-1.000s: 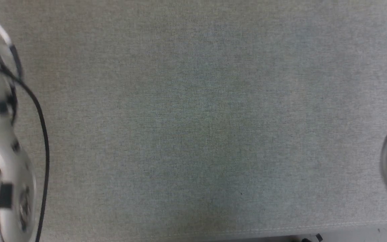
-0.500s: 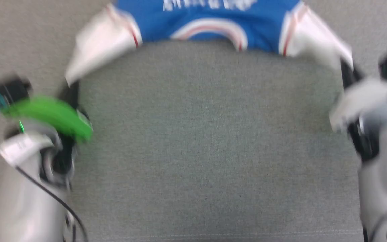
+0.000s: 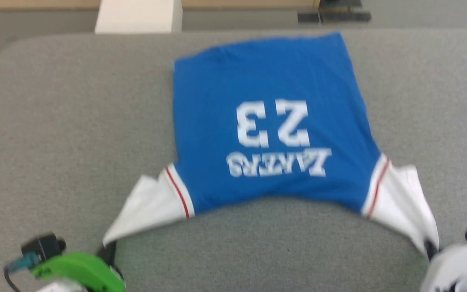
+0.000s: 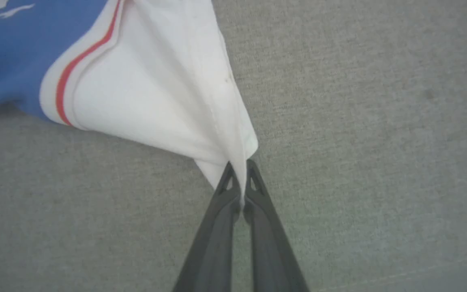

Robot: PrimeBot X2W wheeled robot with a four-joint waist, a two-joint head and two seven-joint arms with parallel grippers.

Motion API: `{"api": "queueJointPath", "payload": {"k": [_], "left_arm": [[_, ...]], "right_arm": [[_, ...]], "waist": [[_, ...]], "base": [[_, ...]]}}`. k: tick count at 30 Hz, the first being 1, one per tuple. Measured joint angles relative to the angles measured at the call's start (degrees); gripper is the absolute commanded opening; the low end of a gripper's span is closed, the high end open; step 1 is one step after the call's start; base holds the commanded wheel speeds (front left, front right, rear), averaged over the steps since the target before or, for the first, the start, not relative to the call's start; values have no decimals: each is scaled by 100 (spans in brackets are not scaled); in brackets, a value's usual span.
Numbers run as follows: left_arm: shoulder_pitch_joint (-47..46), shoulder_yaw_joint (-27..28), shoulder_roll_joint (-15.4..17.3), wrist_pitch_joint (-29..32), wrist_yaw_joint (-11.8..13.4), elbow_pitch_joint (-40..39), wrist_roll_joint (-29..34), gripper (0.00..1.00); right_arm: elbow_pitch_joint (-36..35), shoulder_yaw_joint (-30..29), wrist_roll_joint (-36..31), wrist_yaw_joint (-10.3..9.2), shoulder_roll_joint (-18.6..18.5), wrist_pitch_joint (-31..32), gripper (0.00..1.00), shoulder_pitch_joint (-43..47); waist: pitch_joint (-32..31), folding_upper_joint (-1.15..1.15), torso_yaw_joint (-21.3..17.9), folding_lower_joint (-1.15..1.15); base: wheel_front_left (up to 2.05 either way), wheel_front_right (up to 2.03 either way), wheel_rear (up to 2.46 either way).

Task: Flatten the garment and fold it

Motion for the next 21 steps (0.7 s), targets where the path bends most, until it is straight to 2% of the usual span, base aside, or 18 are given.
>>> {"api": "queueJointPath", "payload": {"k": [9,14,21], "left_arm": [[681,-160,-14,224,70,-16,-52,0],[716,-238,-38,191,92,59,-14,0],[651,-328,-73,104,82,158,27,0]], "right_arm": [[-11,-136,103,0,8,666,0,815],[109,-193,64,0,2,681,0,812],[668,-138,-178,0,-8,634,0,414]], "waist": [[-537,0,104,0],[-567,0,163,0],[-416,0,148,0]], "base": [[0,0,0],[0,0,0],[0,0,0]]}}
